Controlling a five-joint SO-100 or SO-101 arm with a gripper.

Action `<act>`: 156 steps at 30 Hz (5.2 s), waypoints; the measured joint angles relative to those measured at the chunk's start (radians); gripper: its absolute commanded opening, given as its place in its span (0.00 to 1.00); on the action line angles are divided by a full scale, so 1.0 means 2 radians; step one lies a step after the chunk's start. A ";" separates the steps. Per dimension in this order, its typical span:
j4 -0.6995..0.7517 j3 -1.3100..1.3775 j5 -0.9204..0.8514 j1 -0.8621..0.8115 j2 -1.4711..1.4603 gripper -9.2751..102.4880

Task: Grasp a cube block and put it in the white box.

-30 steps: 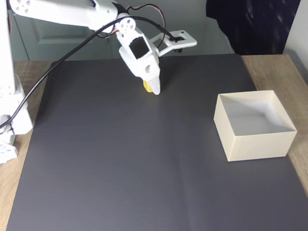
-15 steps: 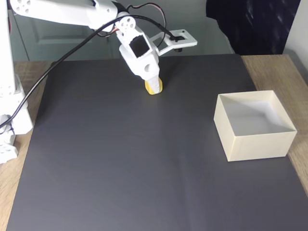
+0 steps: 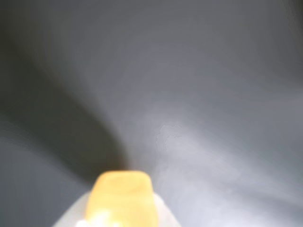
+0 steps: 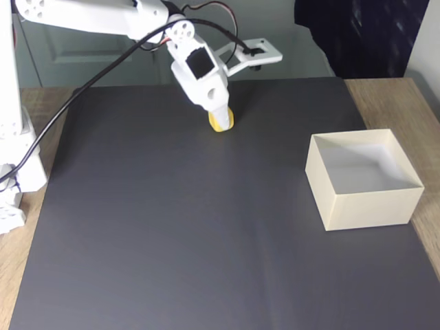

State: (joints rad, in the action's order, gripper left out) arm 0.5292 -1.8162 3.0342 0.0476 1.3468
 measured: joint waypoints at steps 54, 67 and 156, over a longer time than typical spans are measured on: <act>0.021 0.421 0.031 -0.242 -0.168 0.08; 0.022 0.487 0.033 -0.242 -0.233 0.09; -0.005 -0.634 0.005 -0.115 0.899 0.08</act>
State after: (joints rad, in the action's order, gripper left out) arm 0.5200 -3.0833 3.0450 -0.1825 3.1447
